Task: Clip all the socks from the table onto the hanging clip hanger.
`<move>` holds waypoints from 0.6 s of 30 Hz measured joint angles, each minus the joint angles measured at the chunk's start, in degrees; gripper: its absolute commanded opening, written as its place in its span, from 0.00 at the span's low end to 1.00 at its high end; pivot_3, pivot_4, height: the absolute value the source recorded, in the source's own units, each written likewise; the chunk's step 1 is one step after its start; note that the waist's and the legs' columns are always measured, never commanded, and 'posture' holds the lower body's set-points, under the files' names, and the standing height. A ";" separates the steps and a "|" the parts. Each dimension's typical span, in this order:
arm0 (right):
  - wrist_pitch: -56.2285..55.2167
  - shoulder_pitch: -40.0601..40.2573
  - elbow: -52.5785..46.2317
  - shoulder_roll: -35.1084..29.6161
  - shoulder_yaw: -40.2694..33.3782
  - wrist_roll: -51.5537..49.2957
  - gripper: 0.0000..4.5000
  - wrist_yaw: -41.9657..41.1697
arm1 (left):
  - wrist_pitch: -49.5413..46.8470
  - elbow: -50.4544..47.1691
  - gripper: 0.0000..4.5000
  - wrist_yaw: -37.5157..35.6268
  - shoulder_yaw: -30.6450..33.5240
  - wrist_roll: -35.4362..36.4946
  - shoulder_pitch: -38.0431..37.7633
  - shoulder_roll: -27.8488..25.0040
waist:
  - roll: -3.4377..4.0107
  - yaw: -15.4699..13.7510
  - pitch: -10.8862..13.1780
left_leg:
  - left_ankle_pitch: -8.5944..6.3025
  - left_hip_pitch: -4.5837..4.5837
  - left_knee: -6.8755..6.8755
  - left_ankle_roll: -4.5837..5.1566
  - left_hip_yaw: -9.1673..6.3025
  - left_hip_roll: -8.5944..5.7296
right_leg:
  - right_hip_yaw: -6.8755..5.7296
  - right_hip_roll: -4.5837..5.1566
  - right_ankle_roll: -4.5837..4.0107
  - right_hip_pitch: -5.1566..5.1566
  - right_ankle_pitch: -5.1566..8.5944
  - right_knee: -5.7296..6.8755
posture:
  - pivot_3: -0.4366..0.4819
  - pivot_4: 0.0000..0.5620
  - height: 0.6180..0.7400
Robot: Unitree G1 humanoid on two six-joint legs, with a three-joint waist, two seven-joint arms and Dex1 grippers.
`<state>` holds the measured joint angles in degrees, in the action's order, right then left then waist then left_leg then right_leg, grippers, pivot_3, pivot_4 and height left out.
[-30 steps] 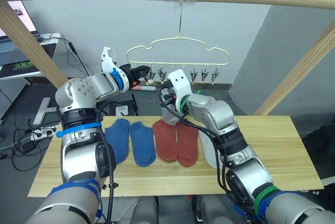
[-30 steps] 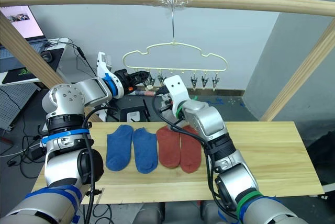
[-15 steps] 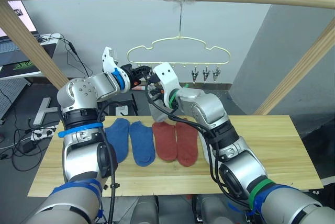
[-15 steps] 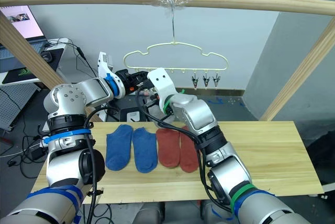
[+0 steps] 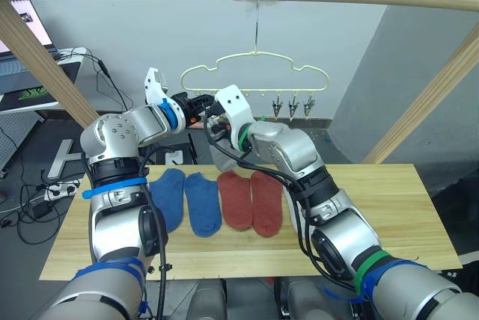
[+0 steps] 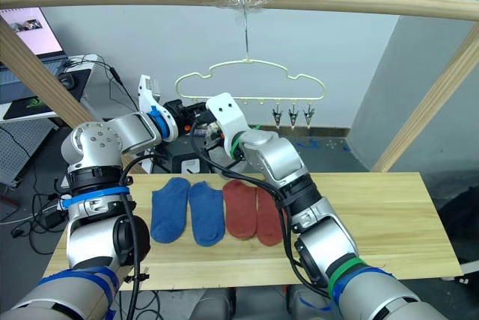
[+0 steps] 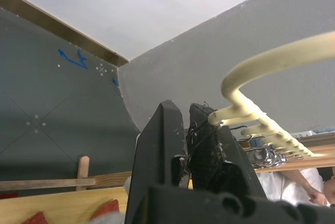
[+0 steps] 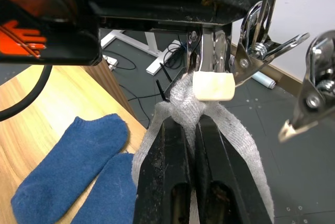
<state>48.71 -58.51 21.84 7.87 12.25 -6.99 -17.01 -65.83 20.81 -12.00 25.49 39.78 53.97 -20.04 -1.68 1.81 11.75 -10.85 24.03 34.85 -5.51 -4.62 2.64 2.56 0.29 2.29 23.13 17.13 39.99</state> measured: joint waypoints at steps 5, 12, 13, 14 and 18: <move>-0.21 -0.35 0.43 -0.05 -0.01 0.00 0.00 -0.18 | 0.20 -0.08 0.19 -0.07 0.02 0.00 -0.05 0.00 | 0.00 0.00 0.00 | 0.00 0.02 0.00 0.00 0.00 0.00 | 0.00 0.00 0.00 0.02 0.00 0.00 | 0.56 0.26 1.00; -0.91 -0.66 0.48 -0.11 -0.32 0.00 0.00 -0.27 | -0.07 0.11 0.59 -0.50 0.09 0.16 -1.03 0.02 | 0.00 -0.10 0.00 | 0.00 0.11 0.00 -0.01 -0.02 0.00 | -0.02 0.00 0.00 0.07 0.00 -0.02 | 0.56 0.26 1.00; -0.91 -0.66 0.48 -0.13 -0.33 0.00 0.00 -0.28 | -0.21 0.10 0.59 -0.94 0.01 0.16 -1.15 0.01 | 0.00 -0.12 0.00 | 0.00 0.12 0.00 -0.01 -0.02 0.00 | -0.02 0.00 0.00 0.07 0.00 -0.02 | 0.56 0.26 1.00; -0.92 -0.66 0.49 -0.13 -0.33 0.00 0.06 -0.31 | -0.39 0.07 0.59 -1.27 -0.11 0.24 -1.27 0.00 | 0.00 -0.13 0.00 | 0.00 0.12 0.00 -0.01 -0.02 0.00 | -0.03 0.00 0.00 0.08 0.00 -0.02 | 0.57 0.25 1.00; -0.61 -0.65 0.47 -0.34 -0.28 0.02 0.30 -0.43 | -1.23 -0.71 0.59 -2.68 -0.76 0.34 -1.93 -0.37 | 0.00 -0.12 0.00 | 0.01 0.12 0.00 -0.01 -0.02 0.00 | -0.03 0.00 0.00 0.08 0.00 -0.02 | 0.57 0.25 1.00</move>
<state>48.10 -59.15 22.31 7.53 11.97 -6.97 -17.44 -67.06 20.11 -14.68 24.74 40.11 52.03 -20.42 -1.69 1.69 11.74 -10.85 24.15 34.85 -5.52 -4.64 2.64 2.53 0.29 2.29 23.21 17.13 39.98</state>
